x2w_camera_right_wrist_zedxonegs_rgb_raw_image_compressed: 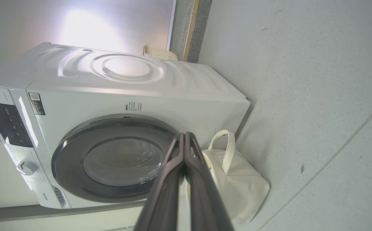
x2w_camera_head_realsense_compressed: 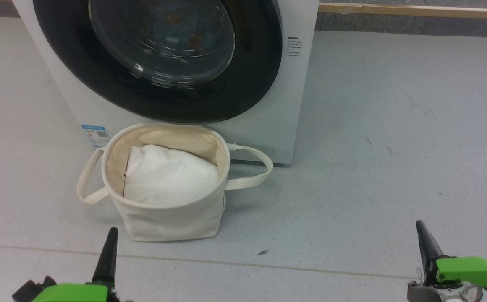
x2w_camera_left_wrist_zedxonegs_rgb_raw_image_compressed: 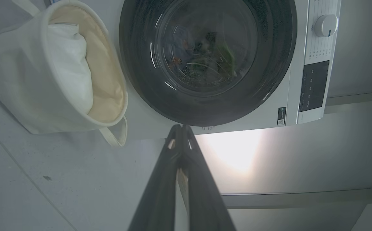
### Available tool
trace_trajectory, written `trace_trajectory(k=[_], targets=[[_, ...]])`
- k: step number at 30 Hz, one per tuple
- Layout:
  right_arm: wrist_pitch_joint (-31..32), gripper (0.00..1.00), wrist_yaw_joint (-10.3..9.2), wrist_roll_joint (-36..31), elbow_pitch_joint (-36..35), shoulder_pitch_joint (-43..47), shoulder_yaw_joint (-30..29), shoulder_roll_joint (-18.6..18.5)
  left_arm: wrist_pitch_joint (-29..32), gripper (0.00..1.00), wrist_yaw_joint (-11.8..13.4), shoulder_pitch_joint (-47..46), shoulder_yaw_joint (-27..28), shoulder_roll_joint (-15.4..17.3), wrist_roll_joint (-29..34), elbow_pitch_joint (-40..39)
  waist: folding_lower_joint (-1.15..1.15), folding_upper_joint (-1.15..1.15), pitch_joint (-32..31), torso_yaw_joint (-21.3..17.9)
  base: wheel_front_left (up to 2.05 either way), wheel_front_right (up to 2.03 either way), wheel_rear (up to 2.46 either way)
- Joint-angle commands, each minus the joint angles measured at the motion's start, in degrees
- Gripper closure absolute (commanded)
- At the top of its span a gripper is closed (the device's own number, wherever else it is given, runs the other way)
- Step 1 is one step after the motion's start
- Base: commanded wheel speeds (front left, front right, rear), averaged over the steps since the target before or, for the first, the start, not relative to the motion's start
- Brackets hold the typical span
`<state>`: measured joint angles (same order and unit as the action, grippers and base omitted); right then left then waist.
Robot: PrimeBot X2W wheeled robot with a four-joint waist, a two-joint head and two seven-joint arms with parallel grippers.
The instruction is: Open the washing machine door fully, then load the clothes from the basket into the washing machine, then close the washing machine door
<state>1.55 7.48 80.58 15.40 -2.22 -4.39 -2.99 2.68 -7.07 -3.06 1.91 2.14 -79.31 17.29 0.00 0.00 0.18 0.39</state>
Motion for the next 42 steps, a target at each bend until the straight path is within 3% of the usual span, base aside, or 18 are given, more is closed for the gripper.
trace_trajectory(k=[1, 20, 42], targets=[[0.5, 1.0, 0.01, 1.5, -1.7, -3.0, 0.7, -0.9, 0.6, 1.0, -0.3, -2.9, 2.1, 0.7, -1.5, -2.1, 0.0, 0.0, 0.0, 0.0, 0.0, 0.0, 0.0], [3.8, 1.0, 0.01, 12.7, -1.5, -3.8, -0.7, -0.9, 3.7, 1.0, -0.4, -3.1, 4.5, 0.8, -12.9, -3.2, 0.0, 0.0, 0.0, -0.4, 0.0, 0.0, 0.0], [4.1, 1.0, 0.01, 12.4, -1.4, -3.9, -1.1, -0.6, 3.8, 1.0, -0.4, -3.1, 4.6, 0.8, -12.9, -3.2, 0.0, 0.0, 0.0, -0.4, 0.0, 0.0, 0.0]])
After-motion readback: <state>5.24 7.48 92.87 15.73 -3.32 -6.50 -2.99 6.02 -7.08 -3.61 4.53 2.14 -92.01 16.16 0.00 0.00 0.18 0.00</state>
